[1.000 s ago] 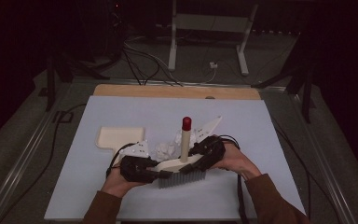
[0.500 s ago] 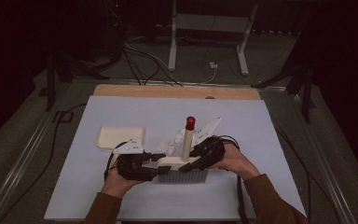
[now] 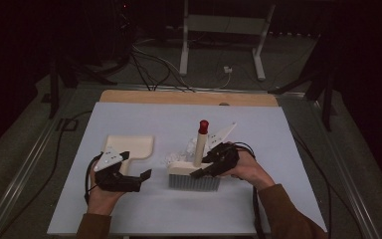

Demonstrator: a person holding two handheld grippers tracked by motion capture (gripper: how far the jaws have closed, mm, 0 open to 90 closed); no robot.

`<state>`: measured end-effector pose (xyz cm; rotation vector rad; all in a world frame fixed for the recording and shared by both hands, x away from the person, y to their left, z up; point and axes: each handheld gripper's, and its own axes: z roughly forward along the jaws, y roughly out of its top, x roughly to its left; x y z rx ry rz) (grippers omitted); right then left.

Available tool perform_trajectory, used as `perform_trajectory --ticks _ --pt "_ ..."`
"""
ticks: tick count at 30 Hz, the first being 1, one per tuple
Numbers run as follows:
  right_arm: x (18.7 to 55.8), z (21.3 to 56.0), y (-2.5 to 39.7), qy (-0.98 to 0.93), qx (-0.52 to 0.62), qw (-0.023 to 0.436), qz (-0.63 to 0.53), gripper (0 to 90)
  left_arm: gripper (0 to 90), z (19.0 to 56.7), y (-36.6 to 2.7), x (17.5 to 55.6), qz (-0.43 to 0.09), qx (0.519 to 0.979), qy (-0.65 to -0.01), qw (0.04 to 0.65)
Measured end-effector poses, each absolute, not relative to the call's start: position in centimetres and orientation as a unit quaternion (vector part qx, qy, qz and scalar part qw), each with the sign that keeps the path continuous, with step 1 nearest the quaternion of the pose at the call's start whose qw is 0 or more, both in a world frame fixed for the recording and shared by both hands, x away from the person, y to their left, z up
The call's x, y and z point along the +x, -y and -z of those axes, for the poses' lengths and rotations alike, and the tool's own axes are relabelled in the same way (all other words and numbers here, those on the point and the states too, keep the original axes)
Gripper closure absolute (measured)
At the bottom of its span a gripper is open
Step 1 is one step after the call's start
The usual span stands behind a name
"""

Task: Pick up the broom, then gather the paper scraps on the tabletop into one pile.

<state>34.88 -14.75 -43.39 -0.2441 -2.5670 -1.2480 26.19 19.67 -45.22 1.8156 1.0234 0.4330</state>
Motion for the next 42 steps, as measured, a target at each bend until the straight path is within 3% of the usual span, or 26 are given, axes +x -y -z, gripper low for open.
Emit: perform_trajectory --ticks 10,24,42 --pt "35.3 43.9 14.8 0.890 -0.088 0.132 0.428 66.9 0.3 46.7 -22.1 25.5 -0.229 0.708 -0.468 0.477" --pt "35.2 45.8 14.1 0.908 -0.070 0.144 0.388 66.9 0.3 47.7 -22.5 25.6 -0.222 0.700 -0.486 0.474" --pt "38.0 46.4 14.2 0.916 -0.103 0.021 0.387 67.0 0.4 48.1 -22.3 25.6 -0.223 0.700 -0.490 0.469"
